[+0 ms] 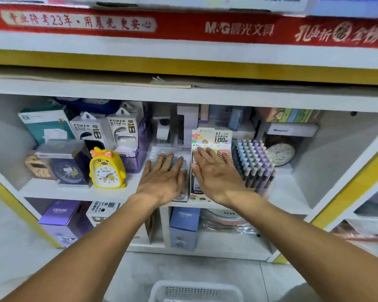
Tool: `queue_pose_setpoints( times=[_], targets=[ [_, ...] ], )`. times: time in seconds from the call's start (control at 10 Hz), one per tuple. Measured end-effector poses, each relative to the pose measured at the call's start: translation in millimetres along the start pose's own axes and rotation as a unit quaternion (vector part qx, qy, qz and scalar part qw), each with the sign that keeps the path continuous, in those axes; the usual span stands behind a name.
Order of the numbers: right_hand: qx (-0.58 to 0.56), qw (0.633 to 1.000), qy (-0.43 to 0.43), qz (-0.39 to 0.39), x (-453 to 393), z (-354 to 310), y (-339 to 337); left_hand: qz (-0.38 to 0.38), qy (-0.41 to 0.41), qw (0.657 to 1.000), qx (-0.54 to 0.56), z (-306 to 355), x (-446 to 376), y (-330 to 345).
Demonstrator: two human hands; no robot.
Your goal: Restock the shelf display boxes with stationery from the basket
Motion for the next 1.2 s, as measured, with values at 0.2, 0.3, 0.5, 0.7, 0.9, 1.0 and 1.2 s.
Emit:
queue_pose_setpoints(
  times=[0.2,0.3,0.5,0.7,0.9,1.0,1.2],
  targets=[
    [-0.034,0.999,-0.026,0.023,4,1,-13,0.084,0.017,0.985,0.152,9,7,-32],
    [-0.111,0.991,-0.026,0.071,5,5,-33,0.138,0.05,0.962,0.229,20,15,-54],
    [-0.133,0.967,0.012,0.218,24,32,-91,0.13,0.1,0.97,0.179,57,27,-66],
    [0.009,0.994,0.078,0.08,51,75,-67,0.08,0.129,0.988,0.022,101,13,-37],
    [0.042,0.996,0.079,-0.001,52,86,-44,0.077,0.124,0.989,0.011,102,0,-28],
    [0.05,0.995,0.082,0.004,53,84,-40,0.077,0.125,0.989,0.016,102,0,-27],
    [0.024,0.996,0.084,0.002,58,78,-63,0.058,0.135,0.989,0.022,98,7,-43]
  ],
)
Point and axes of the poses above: each hand's wrist, its own x-axis away from the middle knuckle, its own y-axis out of the palm, z = x × y, the point moved 8 cm from there along -x, towards the middle knuckle, and after that the axes turned 9 degrees about -y, right-handed, at the moved point
